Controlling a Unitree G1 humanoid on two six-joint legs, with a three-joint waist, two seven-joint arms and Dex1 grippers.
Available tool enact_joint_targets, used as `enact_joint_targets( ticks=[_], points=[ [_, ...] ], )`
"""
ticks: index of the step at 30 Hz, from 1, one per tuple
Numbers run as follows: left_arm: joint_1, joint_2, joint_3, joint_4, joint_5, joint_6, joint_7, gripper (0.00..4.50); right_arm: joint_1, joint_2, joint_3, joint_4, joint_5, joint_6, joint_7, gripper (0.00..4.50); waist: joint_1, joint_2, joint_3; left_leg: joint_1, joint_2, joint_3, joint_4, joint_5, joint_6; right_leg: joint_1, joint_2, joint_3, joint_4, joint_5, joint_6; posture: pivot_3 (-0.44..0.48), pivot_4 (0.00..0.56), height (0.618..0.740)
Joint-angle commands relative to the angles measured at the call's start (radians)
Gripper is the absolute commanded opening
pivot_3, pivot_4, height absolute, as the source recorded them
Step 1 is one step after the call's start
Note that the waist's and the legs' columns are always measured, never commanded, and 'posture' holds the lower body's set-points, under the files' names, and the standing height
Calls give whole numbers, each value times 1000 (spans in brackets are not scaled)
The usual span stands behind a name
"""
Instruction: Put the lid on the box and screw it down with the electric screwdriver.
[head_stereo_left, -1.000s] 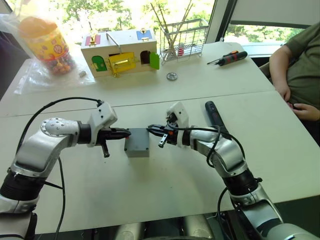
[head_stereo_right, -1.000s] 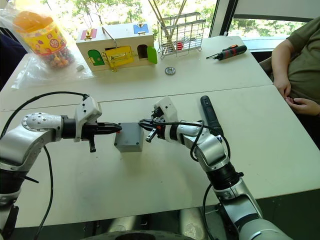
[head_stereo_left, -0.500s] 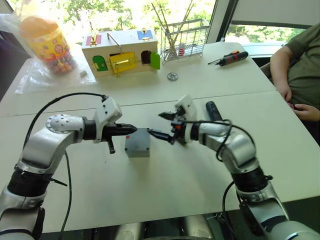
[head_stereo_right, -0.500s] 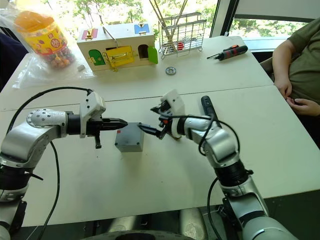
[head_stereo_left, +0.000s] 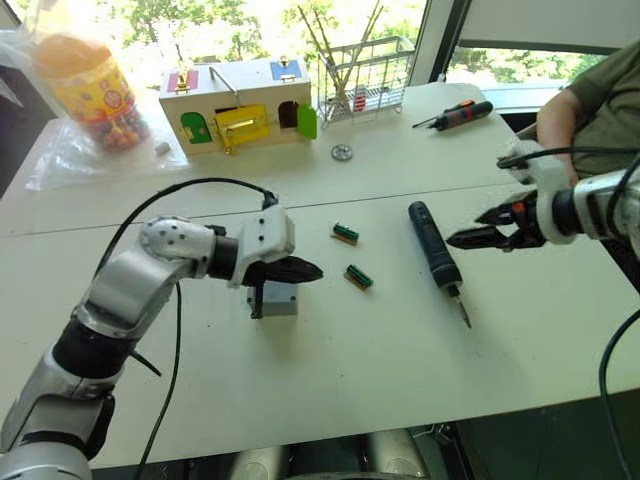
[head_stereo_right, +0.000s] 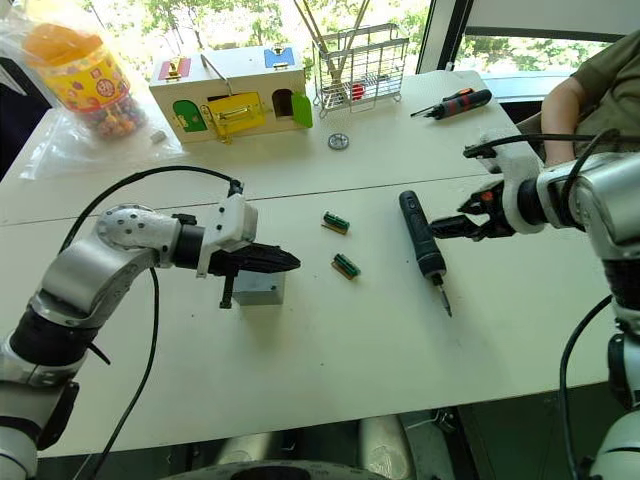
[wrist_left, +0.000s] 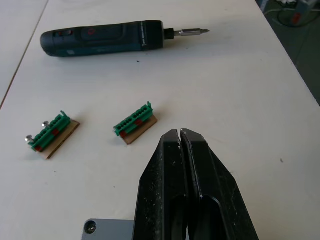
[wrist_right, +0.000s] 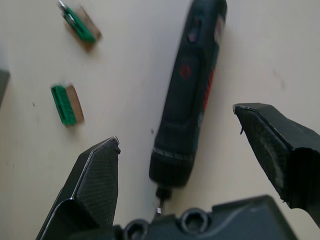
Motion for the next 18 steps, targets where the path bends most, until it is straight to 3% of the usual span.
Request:
enact_joint_targets(
  ticks=[1,6,11,18],
  points=[
    [-9,-14,-12,-10,25,-31,7,0,-114,-1,139,143,7,55,106,4340,0,0,0,0,0,0,0,0,0,0,0,0,0,0,0,0,150,740],
    [48,-28,-1,-67,24,-14,55,0,-263,97,345,378,-63,23,190,4340,-1,0,0,0,0,1,0,0,0,-1,0,1,0,0,0,0,150,740],
    [102,-27,15,-140,6,28,108,0,-310,176,512,497,-158,-73,279,4340,7,0,0,-1,-1,0,0,0,0,-2,0,0,0,0,0,0,150,740],
    [132,-34,34,-180,2,60,161,0,-312,338,602,673,-311,-198,301,4340,3,-1,0,-1,-1,-1,3,0,-1,0,0,-1,1,0,0,0,150,740]
  ],
)
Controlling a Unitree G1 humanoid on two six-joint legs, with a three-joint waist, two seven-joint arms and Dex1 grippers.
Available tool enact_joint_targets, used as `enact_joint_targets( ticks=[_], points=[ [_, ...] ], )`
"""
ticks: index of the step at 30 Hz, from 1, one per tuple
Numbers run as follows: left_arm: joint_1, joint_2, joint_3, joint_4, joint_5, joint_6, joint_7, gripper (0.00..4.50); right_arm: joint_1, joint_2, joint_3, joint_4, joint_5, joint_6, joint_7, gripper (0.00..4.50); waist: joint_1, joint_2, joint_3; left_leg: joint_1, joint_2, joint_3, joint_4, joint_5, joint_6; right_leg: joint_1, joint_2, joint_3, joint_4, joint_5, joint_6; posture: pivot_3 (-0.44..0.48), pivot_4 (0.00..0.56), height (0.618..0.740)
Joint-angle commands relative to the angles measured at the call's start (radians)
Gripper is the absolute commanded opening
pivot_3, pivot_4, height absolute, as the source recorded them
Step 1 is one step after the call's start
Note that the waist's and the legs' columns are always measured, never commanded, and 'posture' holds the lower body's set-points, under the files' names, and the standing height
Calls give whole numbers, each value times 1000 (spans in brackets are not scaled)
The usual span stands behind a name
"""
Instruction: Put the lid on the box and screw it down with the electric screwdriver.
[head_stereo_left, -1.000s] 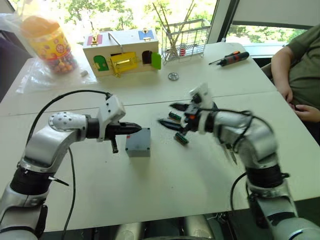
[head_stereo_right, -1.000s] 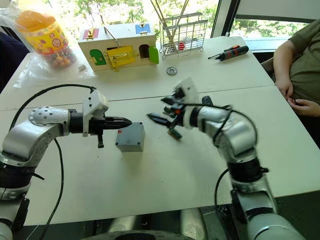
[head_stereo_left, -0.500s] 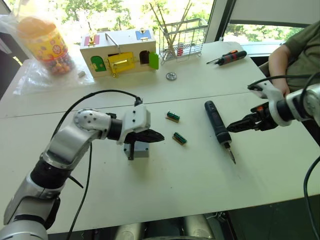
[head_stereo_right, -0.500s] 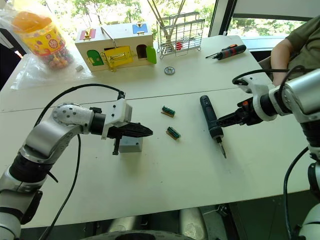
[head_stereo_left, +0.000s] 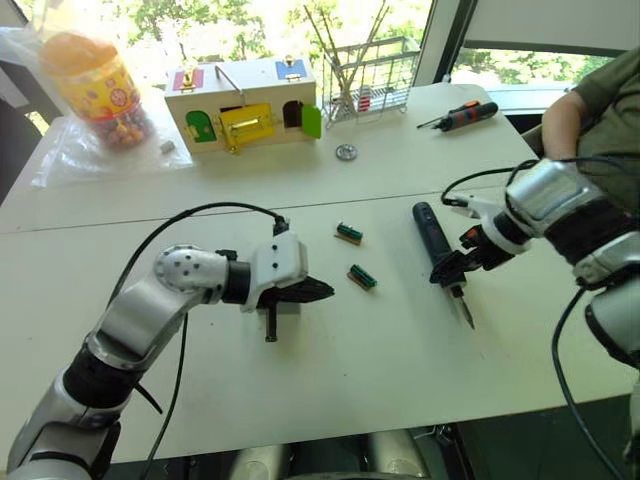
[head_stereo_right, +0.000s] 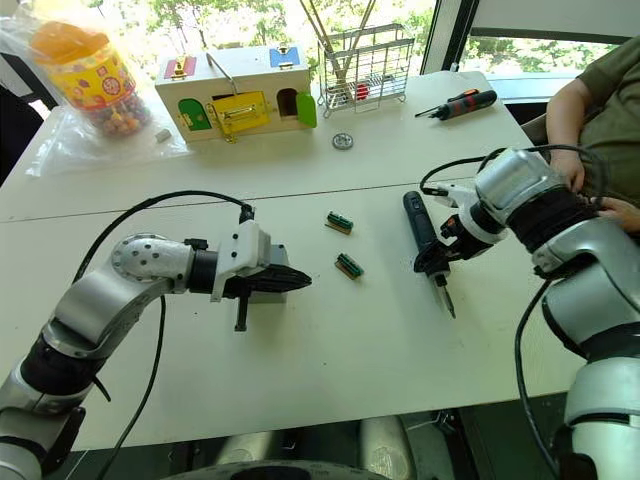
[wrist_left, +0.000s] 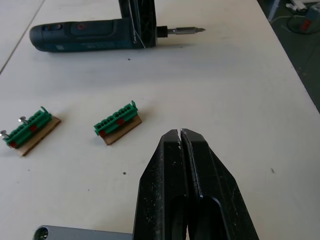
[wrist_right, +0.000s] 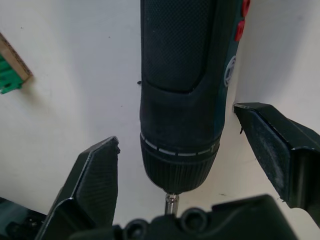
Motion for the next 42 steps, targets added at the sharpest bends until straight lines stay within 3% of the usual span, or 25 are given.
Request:
enact_joint_targets(
  ticks=[1,3,5,9,10,16,20,23,27,30,33,38,42],
  points=[
    [8,-6,26,-36,-8,3,31,0,6,65,34,58,-84,-74,-1,4340,-4,-2,-1,0,0,0,0,0,0,0,0,0,0,0,0,0,150,740],
    [14,-11,23,-39,-5,3,45,0,24,99,44,72,-125,-98,-7,3653,-8,-8,-5,2,0,0,0,0,0,2,0,0,0,0,0,0,150,740],
    [18,-15,20,-42,-4,4,57,0,46,108,54,59,-156,-110,7,3244,-6,-13,-9,3,1,-1,0,0,0,3,1,0,0,0,0,0,150,740],
    [27,-20,19,-47,0,2,76,0,104,87,76,-10,-196,-117,47,1874,1,-22,-16,3,0,-2,0,0,0,3,0,-1,-1,0,0,0,150,740],
    [29,-19,20,-48,0,1,78,0,114,77,77,-27,-204,-116,58,1724,2,-22,-16,3,0,-3,0,0,0,3,0,-2,-1,0,0,0,150,740],
    [35,-10,25,-34,4,-8,74,0,166,13,49,-85,-242,-129,94,1724,9,-22,-16,3,0,-4,0,0,0,5,0,-3,-2,0,0,0,150,740],
    [28,18,46,5,7,-21,50,0,135,16,-52,-25,-267,-192,77,1724,17,-22,-16,3,0,-4,0,0,0,6,0,-3,-2,0,0,0,150,740],
    [25,37,108,49,-40,-17,23,0,19,49,-210,56,-227,-208,68,1724,16,-20,-15,3,0,-4,0,0,-1,5,0,-3,-2,0,0,0,150,740],
    [9,51,211,111,-132,25,-15,0,-93,65,-479,56,-143,-209,-23,1724,-1,-1,-3,-2,-1,0,0,0,-1,-2,-1,0,0,1,-1,0,150,740],
    [6,81,250,165,-157,36,-49,0,-26,142,-819,-123,-15,-232,-208,1724,-6,-1,-3,-5,0,-1,-3,1,-2,-10,-2,-2,0,0,-1,0,150,740],
    [6,125,238,209,-143,44,-74,0,177,333,-1142,-499,118,-343,-413,1724,-20,-2,-4,-5,2,-1,-5,1,-3,-12,-1,-5,1,0,-1,0,150,740],
    [0,158,245,225,-149,65,-81,0,378,620,-1253,-854,271,-368,-634,1724,-27,-1,-3,-10,-2,-1,0,2,-3,-15,-4,-5,14,1,-1,0,150,740],
    [23,187,243,196,-145,83,-79,0,525,754,-1153,-1028,308,-458,-684,1724,-29,-1,-3,-11,-3,-1,7,2,-3,-15,-4,-2,16,0,-1,0,150,740]
  ],
)
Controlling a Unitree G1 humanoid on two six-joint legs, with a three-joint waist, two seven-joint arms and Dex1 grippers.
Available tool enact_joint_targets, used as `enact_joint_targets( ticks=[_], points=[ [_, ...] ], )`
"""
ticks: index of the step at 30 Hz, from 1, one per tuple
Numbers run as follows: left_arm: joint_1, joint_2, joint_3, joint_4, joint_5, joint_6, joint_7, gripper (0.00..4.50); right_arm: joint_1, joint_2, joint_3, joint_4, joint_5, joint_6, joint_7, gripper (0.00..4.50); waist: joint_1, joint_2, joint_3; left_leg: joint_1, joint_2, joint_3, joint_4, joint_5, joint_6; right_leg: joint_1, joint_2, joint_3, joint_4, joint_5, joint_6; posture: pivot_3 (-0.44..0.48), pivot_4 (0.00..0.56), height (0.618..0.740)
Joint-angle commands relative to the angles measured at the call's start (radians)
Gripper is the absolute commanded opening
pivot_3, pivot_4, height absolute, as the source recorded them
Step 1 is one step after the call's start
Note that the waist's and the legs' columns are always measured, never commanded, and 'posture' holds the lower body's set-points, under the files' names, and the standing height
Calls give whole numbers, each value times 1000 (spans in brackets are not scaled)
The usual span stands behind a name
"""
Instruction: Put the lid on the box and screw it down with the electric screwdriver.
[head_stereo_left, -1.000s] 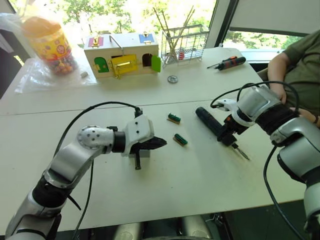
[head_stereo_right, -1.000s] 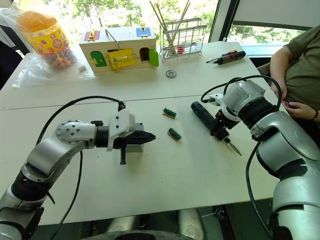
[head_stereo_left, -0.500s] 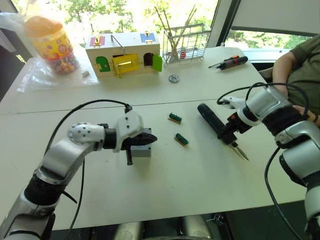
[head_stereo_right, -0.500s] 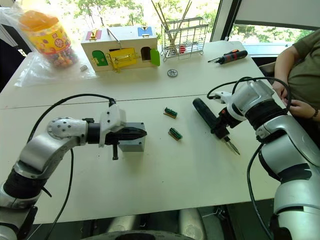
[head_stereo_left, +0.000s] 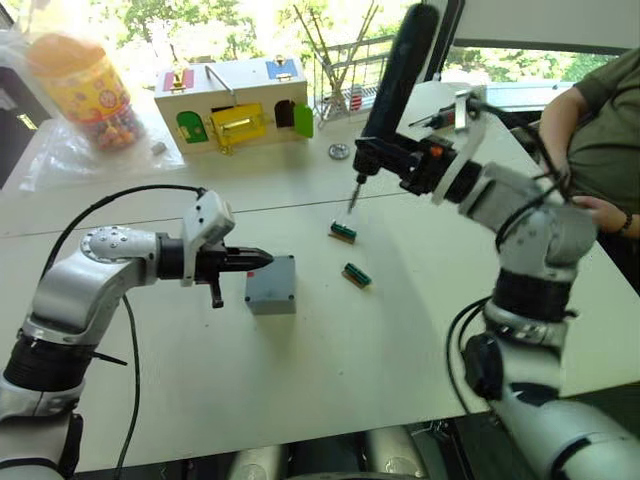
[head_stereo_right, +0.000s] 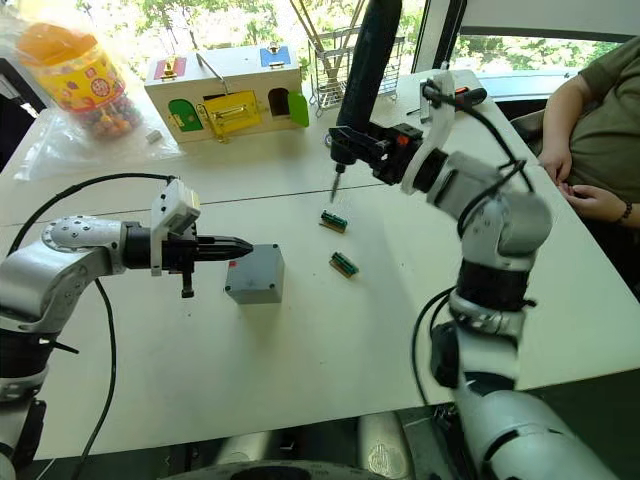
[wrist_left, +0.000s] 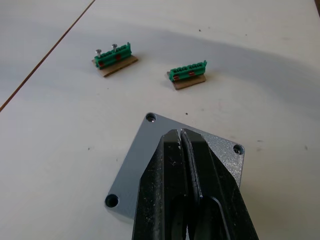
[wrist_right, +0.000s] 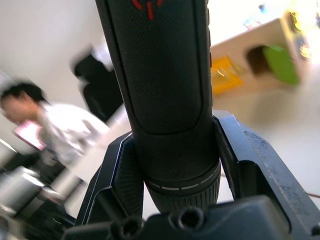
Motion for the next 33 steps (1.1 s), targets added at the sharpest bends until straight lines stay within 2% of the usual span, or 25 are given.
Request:
enact_joint_targets(
  ticks=[1,5,13,17,33],
  points=[
    [15,30,20,-44,5,3,4,0,56,63,90,-170,45,-111,-37,1724,-1,0,0,0,0,0,0,0,0,0,0,0,0,0,0,0,150,740],
    [39,31,5,-58,29,-9,27,0,137,130,196,-208,57,-170,-73,1724,-3,0,0,0,0,-1,-2,0,0,-2,1,0,1,0,0,0,150,740],
    [79,-2,-44,-56,97,-57,60,0,214,113,346,-128,-19,-325,-76,1724,-2,0,0,0,0,-1,-2,0,0,-2,1,-1,1,0,0,0,150,740],
    [91,-12,-73,-36,138,-94,63,0,226,88,368,-82,-48,-388,-78,1724,-1,0,0,0,0,-1,-2,0,0,-1,1,-2,1,0,0,0,150,740],
    [80,-34,-89,-17,148,-109,67,0,253,54,399,-22,-72,-453,-86,1724,-1,0,0,0,0,-1,-2,0,0,-1,1,-2,1,0,0,0,150,740]
  ],
)
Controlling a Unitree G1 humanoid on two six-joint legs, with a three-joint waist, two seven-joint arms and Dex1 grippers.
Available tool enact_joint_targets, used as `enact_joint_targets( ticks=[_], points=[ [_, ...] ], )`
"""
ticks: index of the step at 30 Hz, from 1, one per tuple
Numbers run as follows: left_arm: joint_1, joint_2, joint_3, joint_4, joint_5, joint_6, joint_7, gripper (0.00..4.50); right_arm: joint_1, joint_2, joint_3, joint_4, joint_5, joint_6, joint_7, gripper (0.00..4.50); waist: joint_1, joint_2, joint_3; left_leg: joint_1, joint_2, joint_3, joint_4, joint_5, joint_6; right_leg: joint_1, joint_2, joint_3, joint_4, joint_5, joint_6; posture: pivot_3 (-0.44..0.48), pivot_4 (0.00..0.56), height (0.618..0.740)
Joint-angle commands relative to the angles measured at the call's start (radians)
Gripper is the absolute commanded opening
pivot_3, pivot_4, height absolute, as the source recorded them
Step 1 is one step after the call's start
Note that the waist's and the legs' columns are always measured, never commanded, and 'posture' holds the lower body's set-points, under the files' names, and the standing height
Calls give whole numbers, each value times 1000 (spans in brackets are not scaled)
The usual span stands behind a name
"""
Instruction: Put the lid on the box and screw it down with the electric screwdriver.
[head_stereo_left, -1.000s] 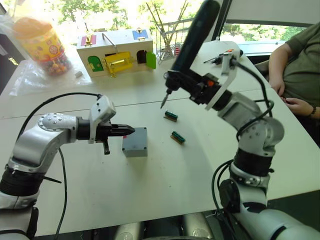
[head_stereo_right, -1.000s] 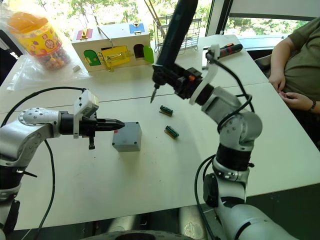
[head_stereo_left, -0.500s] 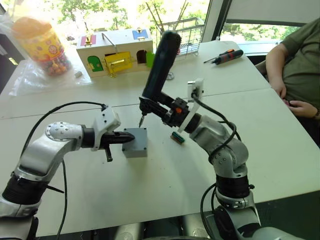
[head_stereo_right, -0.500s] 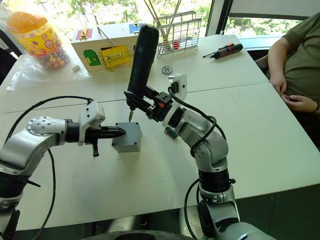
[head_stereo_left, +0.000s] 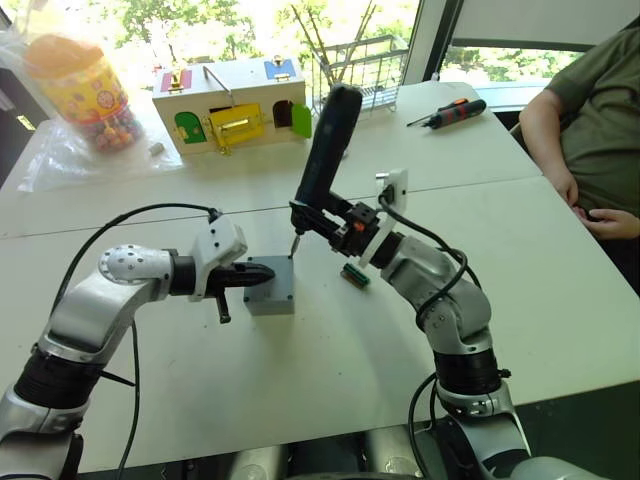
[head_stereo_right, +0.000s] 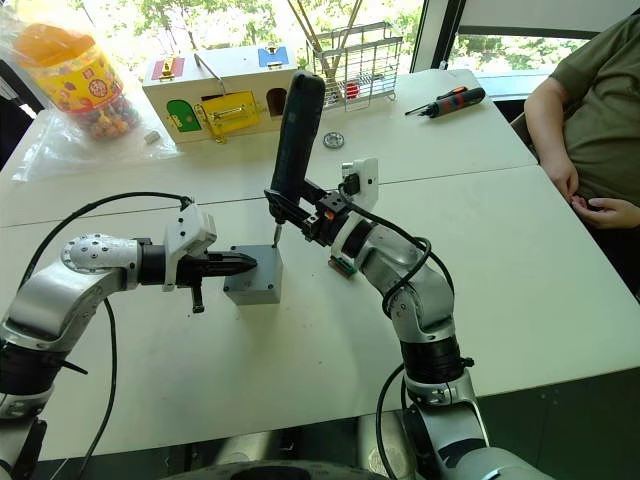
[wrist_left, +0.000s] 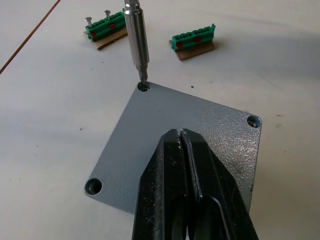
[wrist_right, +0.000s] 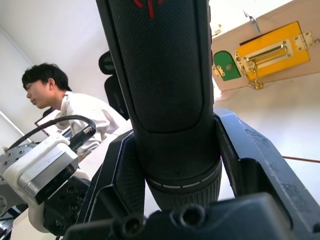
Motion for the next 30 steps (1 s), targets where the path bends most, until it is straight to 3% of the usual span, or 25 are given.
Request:
enact_joint_targets(
  ticks=[1,15,24,30],
  points=[
    [3,1,-19,7,24,3,1,0,-8,3,4,-42,12,-41,3,1724,0,0,0,0,0,0,0,0,0,0,0,0,0,0,0,0,150,740],
    [9,0,-26,14,44,-15,-1,0,-22,-69,153,65,-157,-109,21,1724,0,1,-2,4,0,0,0,0,0,3,0,0,0,0,0,0,150,740],
    [26,-1,-30,12,53,-24,3,0,-5,-80,195,115,-173,-43,11,1724,2,1,-9,29,0,1,-12,-2,2,24,0,2,-4,0,0,0,150,740],
    [29,-4,-32,12,54,-24,7,0,-1,-109,234,126,-213,-34,14,1724,2,1,-18,30,1,0,-12,-3,4,26,1,2,-4,-1,0,0,150,740]
  ],
)
